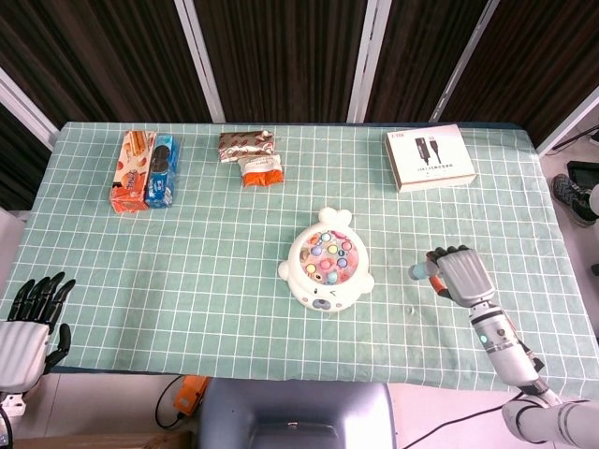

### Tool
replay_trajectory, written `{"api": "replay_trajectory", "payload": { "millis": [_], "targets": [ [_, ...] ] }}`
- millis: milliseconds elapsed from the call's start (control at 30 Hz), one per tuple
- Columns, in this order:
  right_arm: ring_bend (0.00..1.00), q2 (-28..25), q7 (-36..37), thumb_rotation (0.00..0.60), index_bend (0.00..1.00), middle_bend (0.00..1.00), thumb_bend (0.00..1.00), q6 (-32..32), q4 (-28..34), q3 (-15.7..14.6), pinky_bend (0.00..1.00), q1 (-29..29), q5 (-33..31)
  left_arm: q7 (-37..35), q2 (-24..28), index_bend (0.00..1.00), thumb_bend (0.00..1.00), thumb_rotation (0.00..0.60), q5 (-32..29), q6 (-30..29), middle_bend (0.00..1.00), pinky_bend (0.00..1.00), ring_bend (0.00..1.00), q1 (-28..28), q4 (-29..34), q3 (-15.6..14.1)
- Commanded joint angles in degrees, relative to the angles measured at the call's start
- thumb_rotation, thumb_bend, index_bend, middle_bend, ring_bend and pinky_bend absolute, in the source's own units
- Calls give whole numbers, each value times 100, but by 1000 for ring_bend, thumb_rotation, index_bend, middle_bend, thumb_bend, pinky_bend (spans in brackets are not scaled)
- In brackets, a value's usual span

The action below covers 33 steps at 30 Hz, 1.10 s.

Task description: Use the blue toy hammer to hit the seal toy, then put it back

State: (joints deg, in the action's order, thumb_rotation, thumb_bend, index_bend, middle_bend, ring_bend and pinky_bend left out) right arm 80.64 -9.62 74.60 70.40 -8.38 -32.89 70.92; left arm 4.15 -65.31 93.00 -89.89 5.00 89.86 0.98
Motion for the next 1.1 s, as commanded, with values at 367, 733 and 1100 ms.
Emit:
{"api": "replay_trajectory", "payload": {
  "millis": [367,733,1100],
  "targets": [
    [599,912,925,600,876,611,641,-990,-1698,439,650,276,476,-16,18,32,673,600,-35,-12,6,17,0,-15,4,9],
    [582,932,1029,600,845,609,578,-1234,-1827,650,628,363,632,1,19,32,673,600,-50,35,7,17,0,2,9,7],
    [516,807,1102,600,724,607,498,-1525,-1748,810,544,407,664,-2,25,31,673,600,-58,40,7,17,0,3,18,8]
  ]
}}
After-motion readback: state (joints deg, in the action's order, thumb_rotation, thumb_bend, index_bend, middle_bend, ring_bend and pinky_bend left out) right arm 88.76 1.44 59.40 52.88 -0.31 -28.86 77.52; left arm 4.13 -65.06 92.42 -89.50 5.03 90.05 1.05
